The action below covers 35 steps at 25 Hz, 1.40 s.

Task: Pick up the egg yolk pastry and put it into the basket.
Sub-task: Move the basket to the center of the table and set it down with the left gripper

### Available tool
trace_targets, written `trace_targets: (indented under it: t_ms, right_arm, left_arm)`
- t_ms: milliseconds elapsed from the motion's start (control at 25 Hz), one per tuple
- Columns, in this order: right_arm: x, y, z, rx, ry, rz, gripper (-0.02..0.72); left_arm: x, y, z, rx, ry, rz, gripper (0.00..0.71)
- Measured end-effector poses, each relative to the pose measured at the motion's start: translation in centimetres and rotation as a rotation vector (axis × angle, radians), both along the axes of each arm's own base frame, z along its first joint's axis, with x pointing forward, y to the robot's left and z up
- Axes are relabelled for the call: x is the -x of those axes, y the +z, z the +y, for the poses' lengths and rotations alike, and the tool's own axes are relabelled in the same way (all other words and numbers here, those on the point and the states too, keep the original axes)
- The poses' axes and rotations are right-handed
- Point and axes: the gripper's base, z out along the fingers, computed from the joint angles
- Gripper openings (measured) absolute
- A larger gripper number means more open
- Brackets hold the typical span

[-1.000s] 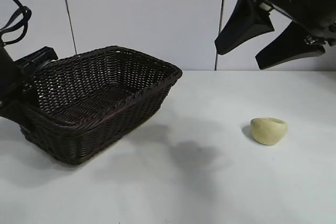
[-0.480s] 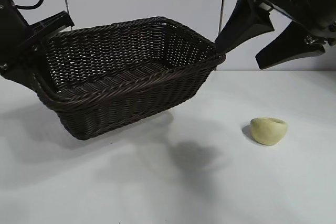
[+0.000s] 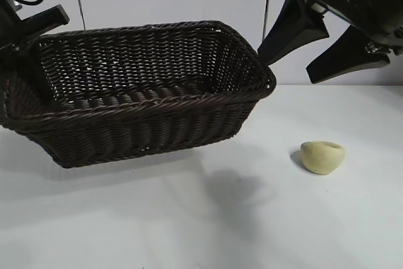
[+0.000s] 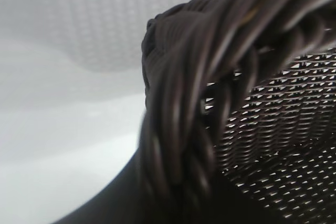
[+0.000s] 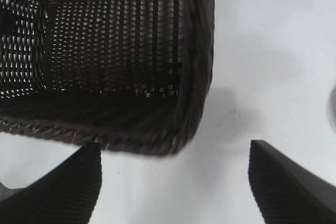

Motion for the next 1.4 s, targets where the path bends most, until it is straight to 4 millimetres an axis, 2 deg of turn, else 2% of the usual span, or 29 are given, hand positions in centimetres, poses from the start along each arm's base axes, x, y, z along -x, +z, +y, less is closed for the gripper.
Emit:
trace_targets:
  t_ms: [200, 800, 1080, 1200, 1400]
  right_arm:
    - [0.0, 0.0, 0.0, 0.000, 0.000, 0.000, 0.555]
    - [0.0, 0.0, 0.0, 0.002, 0.002, 0.000, 0.555]
    - [0.0, 0.0, 0.0, 0.003, 0.002, 0.000, 0.555]
    - [0.0, 0.0, 0.0, 0.003, 0.002, 0.000, 0.555]
    - [0.0, 0.0, 0.0, 0.003, 0.002, 0.000, 0.555]
  left_arm:
    - [0.0, -1.2, -1.3, -0.005, -0.083, 0.000, 0.100]
    - [-1.5, -5.2, -1.4, -0.031, -0.074, 0.005, 0.100]
    - [-1.8, -5.6, -1.4, -0.033, -0.071, 0.000, 0.104]
    - [-1.8, -5.6, -1.5, -0.023, -0.064, 0.002, 0.174]
    - [-1.8, -5.6, -1.5, -0.022, -0.067, 0.002, 0.451]
